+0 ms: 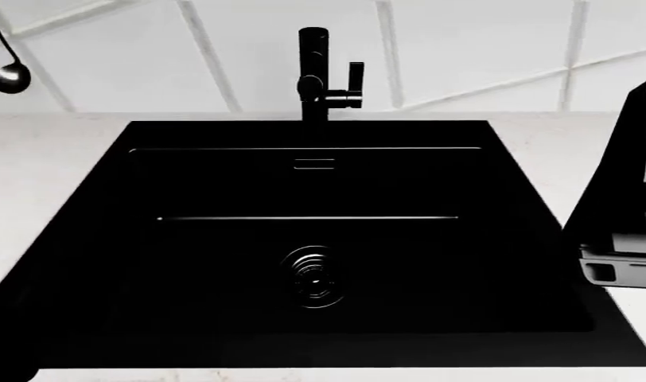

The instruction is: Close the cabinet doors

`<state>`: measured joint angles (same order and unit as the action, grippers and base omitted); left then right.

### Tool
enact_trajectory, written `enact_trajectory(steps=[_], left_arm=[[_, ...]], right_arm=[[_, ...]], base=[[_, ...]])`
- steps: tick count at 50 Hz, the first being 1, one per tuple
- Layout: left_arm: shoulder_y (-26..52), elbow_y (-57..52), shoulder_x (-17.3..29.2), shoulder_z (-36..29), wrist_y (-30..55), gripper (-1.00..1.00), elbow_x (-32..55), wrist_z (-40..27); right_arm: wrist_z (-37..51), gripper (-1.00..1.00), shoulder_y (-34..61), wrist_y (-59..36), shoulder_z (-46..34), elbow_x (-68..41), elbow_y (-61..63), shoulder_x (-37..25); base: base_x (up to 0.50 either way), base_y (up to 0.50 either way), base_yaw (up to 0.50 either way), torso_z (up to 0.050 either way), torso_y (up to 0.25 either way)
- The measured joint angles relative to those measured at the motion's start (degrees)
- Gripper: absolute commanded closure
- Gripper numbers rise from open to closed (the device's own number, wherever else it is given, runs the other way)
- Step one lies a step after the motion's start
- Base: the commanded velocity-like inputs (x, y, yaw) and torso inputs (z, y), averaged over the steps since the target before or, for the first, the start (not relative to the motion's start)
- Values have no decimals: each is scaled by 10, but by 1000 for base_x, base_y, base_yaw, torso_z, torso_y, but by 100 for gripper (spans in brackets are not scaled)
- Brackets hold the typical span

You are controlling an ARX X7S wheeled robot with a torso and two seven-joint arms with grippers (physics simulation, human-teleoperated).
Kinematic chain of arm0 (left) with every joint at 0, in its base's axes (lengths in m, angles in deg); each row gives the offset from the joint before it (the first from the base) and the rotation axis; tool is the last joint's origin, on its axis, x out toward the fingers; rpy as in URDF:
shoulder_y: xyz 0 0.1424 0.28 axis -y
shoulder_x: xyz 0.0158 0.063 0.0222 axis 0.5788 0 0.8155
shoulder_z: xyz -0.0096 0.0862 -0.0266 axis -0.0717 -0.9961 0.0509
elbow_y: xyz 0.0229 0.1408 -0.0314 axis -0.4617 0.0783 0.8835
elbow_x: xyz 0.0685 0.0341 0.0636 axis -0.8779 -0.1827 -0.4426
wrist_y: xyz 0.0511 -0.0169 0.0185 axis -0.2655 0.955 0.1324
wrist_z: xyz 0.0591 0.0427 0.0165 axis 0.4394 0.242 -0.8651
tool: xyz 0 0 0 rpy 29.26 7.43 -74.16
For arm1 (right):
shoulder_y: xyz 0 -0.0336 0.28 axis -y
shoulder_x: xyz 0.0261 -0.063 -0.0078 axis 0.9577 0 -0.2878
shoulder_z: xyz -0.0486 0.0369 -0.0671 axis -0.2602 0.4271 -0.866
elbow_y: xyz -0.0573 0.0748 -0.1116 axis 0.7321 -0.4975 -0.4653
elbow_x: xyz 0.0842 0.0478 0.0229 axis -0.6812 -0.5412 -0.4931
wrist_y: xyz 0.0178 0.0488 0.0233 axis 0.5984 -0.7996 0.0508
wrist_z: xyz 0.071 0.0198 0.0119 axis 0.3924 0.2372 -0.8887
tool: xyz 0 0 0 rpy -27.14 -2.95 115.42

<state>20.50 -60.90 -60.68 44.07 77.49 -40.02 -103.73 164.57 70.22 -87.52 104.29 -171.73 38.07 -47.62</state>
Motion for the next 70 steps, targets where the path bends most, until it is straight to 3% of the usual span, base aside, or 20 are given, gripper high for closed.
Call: enact_trajectory(steps=[53,70], left_arm=[[2,6,9,-2,-5,-100,14,-13],[4,9,12,-2,-8,-100,18,-17]], right_arm=[[-3,-100,-3,0,-4,3,0,6],[-45,-100,-22,0,20,28,0,16]], base=[[1,500,0,0,0],[0,22,0,0,0]])
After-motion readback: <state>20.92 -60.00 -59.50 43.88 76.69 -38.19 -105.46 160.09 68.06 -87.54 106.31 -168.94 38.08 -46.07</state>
